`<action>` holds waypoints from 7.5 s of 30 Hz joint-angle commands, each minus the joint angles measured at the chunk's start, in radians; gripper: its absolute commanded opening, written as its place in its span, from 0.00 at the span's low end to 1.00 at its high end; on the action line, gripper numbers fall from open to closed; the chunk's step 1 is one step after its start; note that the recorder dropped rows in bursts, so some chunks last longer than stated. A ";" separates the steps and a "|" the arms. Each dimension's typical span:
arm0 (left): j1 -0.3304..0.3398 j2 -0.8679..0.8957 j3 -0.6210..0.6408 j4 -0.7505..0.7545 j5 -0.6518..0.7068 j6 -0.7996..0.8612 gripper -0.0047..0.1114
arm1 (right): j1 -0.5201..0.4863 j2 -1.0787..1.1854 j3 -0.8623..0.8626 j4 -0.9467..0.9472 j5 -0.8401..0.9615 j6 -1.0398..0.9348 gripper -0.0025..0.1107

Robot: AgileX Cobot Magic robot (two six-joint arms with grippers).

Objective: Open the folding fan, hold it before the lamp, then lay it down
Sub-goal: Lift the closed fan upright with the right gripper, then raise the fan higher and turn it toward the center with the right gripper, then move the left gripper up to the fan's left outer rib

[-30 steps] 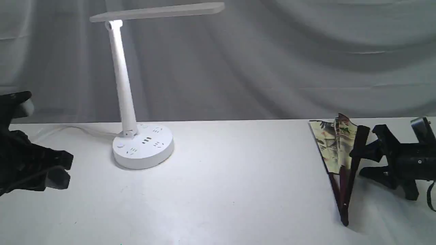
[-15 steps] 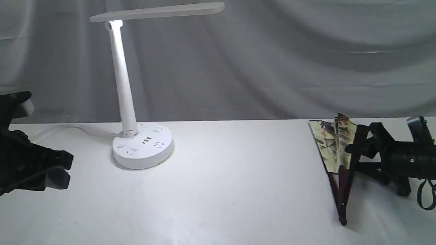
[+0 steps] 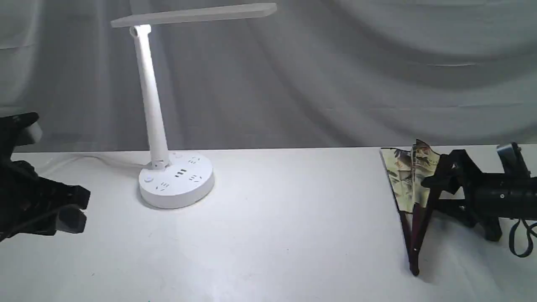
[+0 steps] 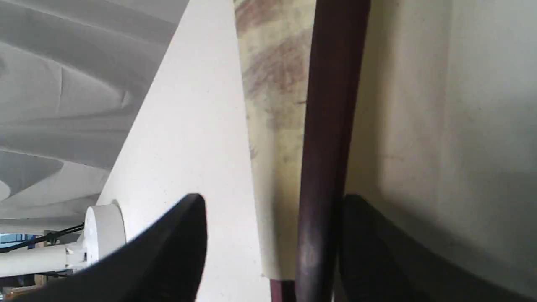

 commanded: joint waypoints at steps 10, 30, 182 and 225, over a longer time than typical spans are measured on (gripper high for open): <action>0.003 0.002 -0.005 -0.006 -0.008 0.002 0.39 | 0.005 0.057 0.008 0.003 0.074 0.016 0.45; 0.003 0.002 -0.005 -0.006 -0.013 0.019 0.39 | 0.002 -0.006 0.008 -0.275 -0.058 0.208 0.39; -0.596 0.002 0.334 0.156 -1.264 -0.297 0.20 | 0.023 -0.409 0.346 -0.166 0.420 -0.189 0.02; -0.357 0.620 0.093 1.095 -1.907 -1.898 0.45 | 0.185 -0.409 0.346 -0.088 0.420 -0.314 0.02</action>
